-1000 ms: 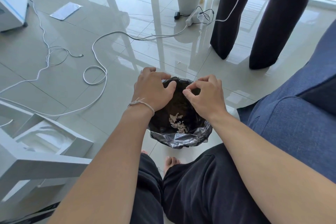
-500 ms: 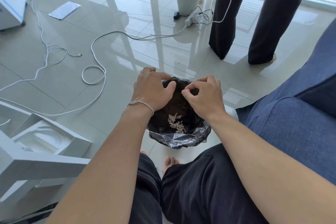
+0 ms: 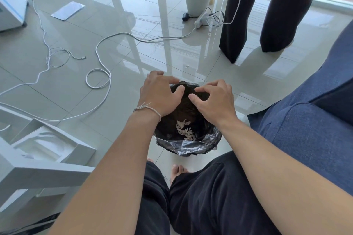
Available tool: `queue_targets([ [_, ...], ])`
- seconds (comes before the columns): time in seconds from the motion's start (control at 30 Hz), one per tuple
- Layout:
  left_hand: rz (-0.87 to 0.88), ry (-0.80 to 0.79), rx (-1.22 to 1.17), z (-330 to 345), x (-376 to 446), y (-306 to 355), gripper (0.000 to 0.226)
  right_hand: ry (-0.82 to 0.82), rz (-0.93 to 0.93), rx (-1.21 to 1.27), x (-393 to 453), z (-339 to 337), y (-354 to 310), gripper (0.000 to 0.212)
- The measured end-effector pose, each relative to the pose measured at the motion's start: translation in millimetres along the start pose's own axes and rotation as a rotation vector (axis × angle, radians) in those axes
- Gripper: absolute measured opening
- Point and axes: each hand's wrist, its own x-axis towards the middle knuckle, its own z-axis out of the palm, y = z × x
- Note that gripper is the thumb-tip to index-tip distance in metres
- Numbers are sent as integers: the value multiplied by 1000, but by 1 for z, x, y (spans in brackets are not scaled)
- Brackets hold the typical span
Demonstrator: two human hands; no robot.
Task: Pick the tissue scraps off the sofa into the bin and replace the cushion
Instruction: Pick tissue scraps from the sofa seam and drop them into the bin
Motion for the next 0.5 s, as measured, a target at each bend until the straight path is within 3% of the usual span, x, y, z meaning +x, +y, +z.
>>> queue_targets([
  [0.5, 41, 44, -32, 6, 6, 5, 47, 10, 30, 19, 2, 0, 0, 28],
])
